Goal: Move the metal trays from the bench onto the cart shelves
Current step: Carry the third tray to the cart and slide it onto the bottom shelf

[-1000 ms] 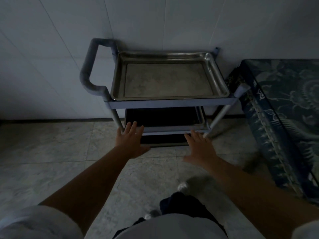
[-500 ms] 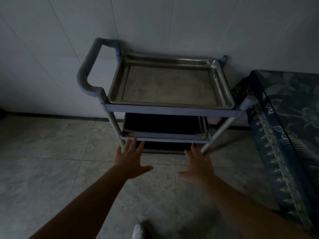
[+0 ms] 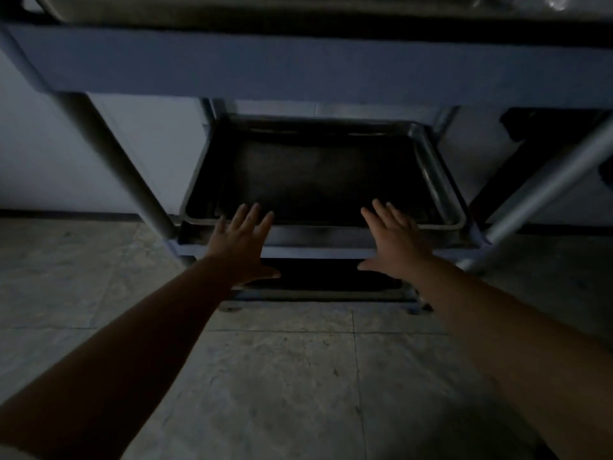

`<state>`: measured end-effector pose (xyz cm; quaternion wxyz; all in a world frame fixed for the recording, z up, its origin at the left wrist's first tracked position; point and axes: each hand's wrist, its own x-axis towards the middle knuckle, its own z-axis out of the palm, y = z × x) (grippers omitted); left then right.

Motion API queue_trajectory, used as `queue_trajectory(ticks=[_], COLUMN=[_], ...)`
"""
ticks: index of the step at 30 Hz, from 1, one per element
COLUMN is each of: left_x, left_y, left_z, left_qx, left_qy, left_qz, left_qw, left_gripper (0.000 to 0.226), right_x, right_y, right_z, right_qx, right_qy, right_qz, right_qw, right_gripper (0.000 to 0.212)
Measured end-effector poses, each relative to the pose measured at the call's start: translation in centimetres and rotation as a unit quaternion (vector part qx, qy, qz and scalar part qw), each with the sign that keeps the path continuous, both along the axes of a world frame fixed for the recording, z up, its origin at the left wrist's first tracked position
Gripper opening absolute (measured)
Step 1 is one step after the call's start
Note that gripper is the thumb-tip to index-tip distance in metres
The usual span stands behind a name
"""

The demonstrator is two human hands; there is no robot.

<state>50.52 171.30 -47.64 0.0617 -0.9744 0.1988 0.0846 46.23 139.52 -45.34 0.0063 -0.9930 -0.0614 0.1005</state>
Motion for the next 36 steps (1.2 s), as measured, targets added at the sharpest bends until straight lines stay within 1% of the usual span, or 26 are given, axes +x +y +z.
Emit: queue_trajectory(ticks=[2,7,12,14,17,21,26,30,32,33,34,36], left_x=[1.4,2.0,1.4,0.9,0.3,-0.5,-0.9,-1.7,-1.7,-1.7,-1.7,-2.2], left_y=[-0.1,-0.6,-0.3,-0.2,-0.1,-0.3,-0.5,-0.9,-0.6,-0.3,0.1,1.0], left_z=[-1.4,-1.9,-3.0,-3.6,-3.7,-4.0,-4.1,-4.4,-4.9,-5.4,-6.1,-7.9], left_qx=[0.008,-0.033,-0.059,-0.082,-0.106,-0.112,-0.115,-0.116,-0.121,-0.126,-0.129,-0.130], left_qy=[-0.032,-0.117,-0.164,-0.199,-0.230,-0.263,-0.291,-0.293,-0.312,-0.329,-0.346,-0.370], left_qz=[-0.007,0.008,0.008,0.012,0.019,-0.001,0.006,0.021,0.005,-0.009,-0.026,-0.056], left_qw=[0.999,0.993,0.985,0.977,0.967,0.958,0.950,0.949,0.942,0.936,0.929,0.918], left_gripper=[0.122,0.084,0.068,0.060,0.051,0.043,0.045,0.043,0.048,0.055,0.066,0.087], right_x=[1.5,2.1,2.2,2.1,1.9,1.2,0.9,-0.1,-0.3,-0.3,-0.4,-1.0], right_y=[-0.3,0.0,0.2,0.2,0.4,1.1,1.4,1.5,1.3,1.2,1.0,0.8], right_z=[-1.6,-3.0,-3.7,-4.0,-4.3,-4.7,-4.4,-5.5,-5.8,-6.1,-6.5,-7.9], right_qx=[-0.009,-0.015,-0.022,-0.020,-0.016,-0.025,-0.039,-0.052,-0.055,-0.052,-0.041,0.007], right_qy=[0.001,-0.077,-0.123,-0.143,-0.153,-0.168,-0.178,-0.238,-0.254,-0.259,-0.274,-0.336], right_qz=[0.009,0.000,-0.009,-0.012,-0.032,-0.067,-0.080,-0.065,-0.055,-0.051,-0.047,-0.028], right_qw=[1.000,0.997,0.992,0.989,0.988,0.983,0.980,0.968,0.964,0.963,0.960,0.941], right_gripper=[0.114,0.084,0.063,0.054,0.048,0.033,0.035,0.033,0.037,0.043,0.055,0.085])
